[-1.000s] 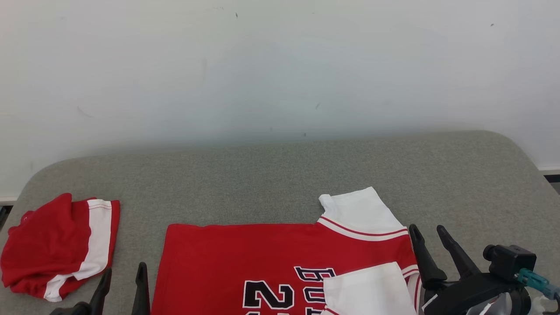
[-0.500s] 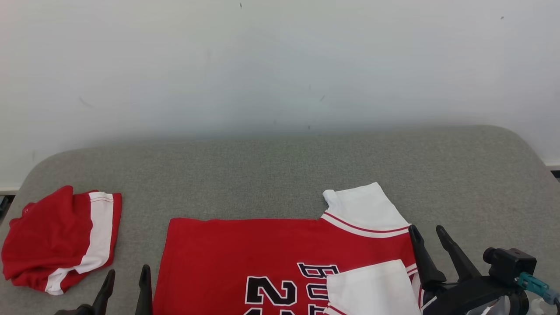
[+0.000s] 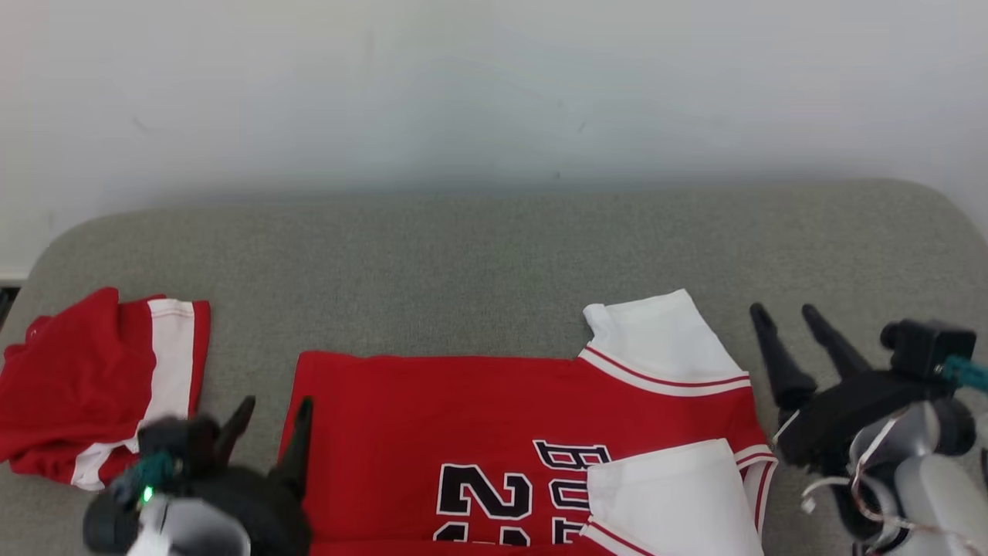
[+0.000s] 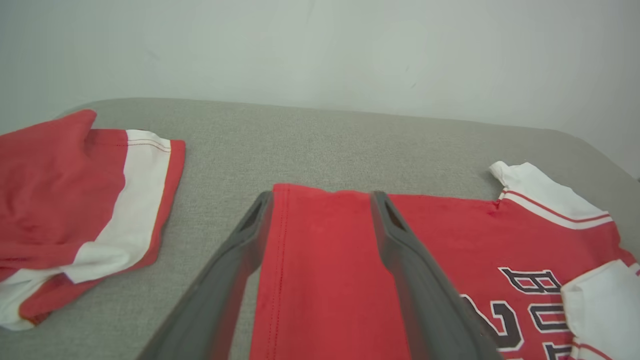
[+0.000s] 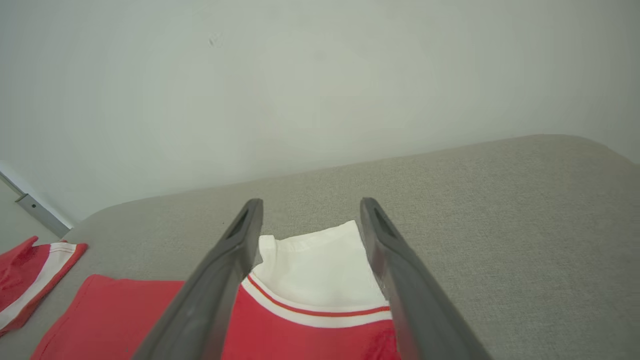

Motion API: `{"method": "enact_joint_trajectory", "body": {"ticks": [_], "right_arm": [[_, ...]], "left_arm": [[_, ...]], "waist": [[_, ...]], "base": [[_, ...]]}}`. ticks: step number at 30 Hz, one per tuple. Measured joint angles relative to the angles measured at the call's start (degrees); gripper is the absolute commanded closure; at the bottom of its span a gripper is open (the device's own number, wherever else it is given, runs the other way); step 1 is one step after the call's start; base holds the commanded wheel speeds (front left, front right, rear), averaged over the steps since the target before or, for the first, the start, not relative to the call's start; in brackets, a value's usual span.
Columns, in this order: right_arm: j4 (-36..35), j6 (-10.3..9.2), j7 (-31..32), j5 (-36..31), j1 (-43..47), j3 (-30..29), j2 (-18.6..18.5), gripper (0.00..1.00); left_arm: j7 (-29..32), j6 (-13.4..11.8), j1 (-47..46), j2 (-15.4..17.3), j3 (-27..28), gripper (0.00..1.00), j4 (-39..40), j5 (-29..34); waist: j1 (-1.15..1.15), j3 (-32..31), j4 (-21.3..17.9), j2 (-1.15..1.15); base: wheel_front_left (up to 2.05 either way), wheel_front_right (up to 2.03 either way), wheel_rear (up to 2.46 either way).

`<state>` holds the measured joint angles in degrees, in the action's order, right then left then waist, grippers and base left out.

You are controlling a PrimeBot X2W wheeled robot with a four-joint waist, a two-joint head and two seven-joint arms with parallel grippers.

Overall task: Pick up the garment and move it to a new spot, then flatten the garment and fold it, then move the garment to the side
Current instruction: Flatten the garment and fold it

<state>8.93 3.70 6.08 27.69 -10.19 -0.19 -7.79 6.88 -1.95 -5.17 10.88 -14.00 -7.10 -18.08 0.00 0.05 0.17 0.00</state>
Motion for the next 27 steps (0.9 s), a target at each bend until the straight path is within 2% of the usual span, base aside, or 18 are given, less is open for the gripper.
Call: {"method": "enact_joint_trajectory", "body": {"ticks": [5, 9, 16, 27], "right_arm": [[2.58, -2.53, 8.21, -0.30, -5.66, -0.78, -3.83, 0.00], [4.45, -3.65, 14.12, -0.40, -10.73, -1.21, -5.95, 0.00], [7.04, -5.81, 22.29, -0.42, -18.31, -3.23, -11.38, 0.00], [11.83, -5.94, 30.32, -1.10, -26.07, 1.11, -12.14, 0.00]], "left_arm": [[5.78, 0.57, -10.59, -0.89, -1.72, 0.00, -3.91, 0.67], [10.74, 0.96, -16.90, -2.15, -3.31, 0.00, -8.69, 2.02], [16.92, -0.60, -29.00, -6.65, -6.44, 0.00, -15.97, 4.79], [20.63, -1.64, -35.49, -7.27, -6.20, 0.00, -25.24, 5.60]], "waist": [[0.00, 3.25, 0.73, 0.00], [0.01, 6.25, 1.48, 0.00], [0.01, 11.68, 3.49, 0.01], [0.01, 18.53, 8.29, 0.01]], "base": [[0.00, 0.00, 0.00], [0.00, 0.00, 0.00], [0.00, 0.00, 0.00], [0.00, 0.00, 0.00]]}}
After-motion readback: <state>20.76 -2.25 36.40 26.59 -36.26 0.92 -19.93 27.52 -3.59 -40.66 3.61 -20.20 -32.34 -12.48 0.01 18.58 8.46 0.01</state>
